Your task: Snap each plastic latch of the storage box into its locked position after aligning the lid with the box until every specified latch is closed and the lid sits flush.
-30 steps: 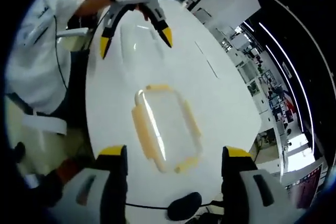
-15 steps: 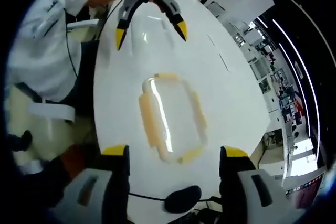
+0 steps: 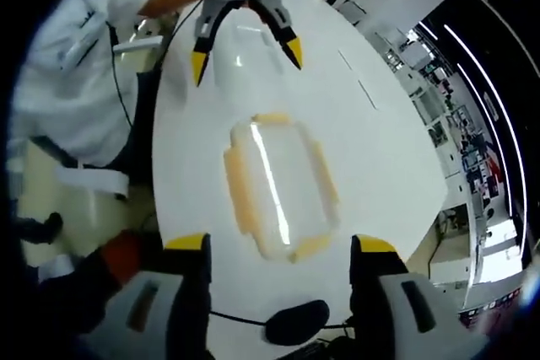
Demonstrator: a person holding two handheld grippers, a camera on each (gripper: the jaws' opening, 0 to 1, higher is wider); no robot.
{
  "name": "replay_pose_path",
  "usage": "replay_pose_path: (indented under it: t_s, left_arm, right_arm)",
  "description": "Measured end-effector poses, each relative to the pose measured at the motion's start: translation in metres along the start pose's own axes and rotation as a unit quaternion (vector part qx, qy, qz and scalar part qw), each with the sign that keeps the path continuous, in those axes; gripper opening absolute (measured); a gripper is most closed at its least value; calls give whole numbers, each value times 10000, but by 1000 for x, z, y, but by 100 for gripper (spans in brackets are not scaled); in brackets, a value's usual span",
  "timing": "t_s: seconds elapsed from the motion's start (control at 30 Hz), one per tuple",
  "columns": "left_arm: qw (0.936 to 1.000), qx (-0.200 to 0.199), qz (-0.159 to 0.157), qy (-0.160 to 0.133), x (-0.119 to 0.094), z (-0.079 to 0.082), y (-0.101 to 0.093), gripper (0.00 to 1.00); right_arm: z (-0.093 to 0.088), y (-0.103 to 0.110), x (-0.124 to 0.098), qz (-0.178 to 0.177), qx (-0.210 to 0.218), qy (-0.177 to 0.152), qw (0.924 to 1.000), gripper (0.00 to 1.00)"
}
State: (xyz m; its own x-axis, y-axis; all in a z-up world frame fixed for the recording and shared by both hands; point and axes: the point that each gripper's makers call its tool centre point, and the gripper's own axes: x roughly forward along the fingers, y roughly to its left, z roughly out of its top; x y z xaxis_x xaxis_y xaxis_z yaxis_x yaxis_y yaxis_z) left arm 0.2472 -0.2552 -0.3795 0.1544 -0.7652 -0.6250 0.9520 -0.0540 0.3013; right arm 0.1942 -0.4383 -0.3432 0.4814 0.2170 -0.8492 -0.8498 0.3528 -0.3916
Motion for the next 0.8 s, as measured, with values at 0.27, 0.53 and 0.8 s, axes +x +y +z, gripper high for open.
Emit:
replay_pose_path:
  t_s: [0.27,0.53,0.8]
  left_arm:
    - [10000,-65,22,12,4,2,7,90]
    - [9999,-62,-53,64,13,0,10,89]
    - [9998,-152,-88,106,17,-5,13,87]
  right_arm:
    - [-6,-15,3,-58,64,5,10000,65]
    - [-11,-20,11,19,102,38,9999,64]
    - [-16,-20,20,128,167,62,9998,63]
